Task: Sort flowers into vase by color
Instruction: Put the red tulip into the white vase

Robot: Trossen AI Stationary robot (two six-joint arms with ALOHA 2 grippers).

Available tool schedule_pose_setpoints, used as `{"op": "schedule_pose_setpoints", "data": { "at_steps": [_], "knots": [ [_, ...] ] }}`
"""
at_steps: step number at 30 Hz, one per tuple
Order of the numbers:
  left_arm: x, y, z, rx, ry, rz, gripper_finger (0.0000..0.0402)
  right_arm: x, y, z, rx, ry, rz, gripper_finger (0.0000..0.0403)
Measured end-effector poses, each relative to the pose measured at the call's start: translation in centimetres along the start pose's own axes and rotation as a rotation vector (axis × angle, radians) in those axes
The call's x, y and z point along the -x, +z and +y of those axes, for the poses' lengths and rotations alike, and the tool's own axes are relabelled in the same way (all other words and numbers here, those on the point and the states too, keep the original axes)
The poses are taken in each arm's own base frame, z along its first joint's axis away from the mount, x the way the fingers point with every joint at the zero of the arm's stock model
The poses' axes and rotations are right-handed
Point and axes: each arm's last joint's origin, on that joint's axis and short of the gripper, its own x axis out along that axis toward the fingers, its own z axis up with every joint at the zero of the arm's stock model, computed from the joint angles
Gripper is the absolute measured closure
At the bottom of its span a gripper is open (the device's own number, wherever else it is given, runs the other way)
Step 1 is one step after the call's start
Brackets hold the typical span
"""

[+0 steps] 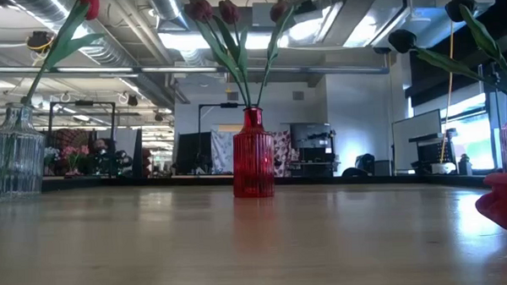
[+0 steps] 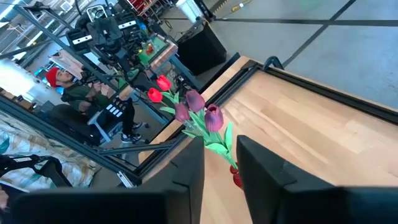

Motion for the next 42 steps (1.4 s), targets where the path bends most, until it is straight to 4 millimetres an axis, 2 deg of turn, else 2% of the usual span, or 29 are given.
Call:
{"op": "schedule_pose_setpoints", "data": {
  "at_steps": [8,12,15,19,23,27,30,36,39,42],
  "knots": [
    [0.0,0.0,0.0,-0.001,0.016,-0.008,0.0395,0.0,0.1,0.0,0.000,-0.007,-0.009,0.0315],
    [0.0,0.0,0.1,-0.023,0.023,-0.011,0.0395,-1.2,1.0,-0.3,0.017,-0.053,-0.070,0.0315],
    [0.0,0.2,0.1,-0.027,0.041,-0.038,0.0395,-4.1,2.3,-0.8,0.026,-0.027,-0.068,0.0315],
    [0.0,0.3,0.2,-0.050,0.087,-0.060,0.0395,-10.4,2.4,-0.2,0.026,0.104,0.048,0.0315],
    [0.0,0.3,0.2,-0.036,0.090,-0.064,0.0395,-15.3,0.1,2.3,0.056,0.232,0.162,0.0316],
    [0.0,0.3,0.2,-0.029,0.094,-0.067,0.0395,-17.8,-3.3,5.8,0.062,0.306,0.251,0.0331],
    [0.0,0.3,0.2,-0.033,0.094,-0.066,0.0395,-17.4,-5.2,8.2,0.066,0.353,0.275,0.0355],
    [0.0,0.3,0.2,-0.043,0.089,-0.061,0.0395,-14.3,-10.2,13.3,0.051,0.420,0.382,0.0398],
    [0.0,0.3,0.2,-0.059,0.088,-0.060,0.0395,-12.8,-13.7,14.7,0.026,0.328,0.490,0.0392],
    [0.0,0.3,0.2,-0.084,0.088,-0.056,0.0395,-12.6,-17.6,15.0,-0.015,0.137,0.616,0.0368]
  ]
}}
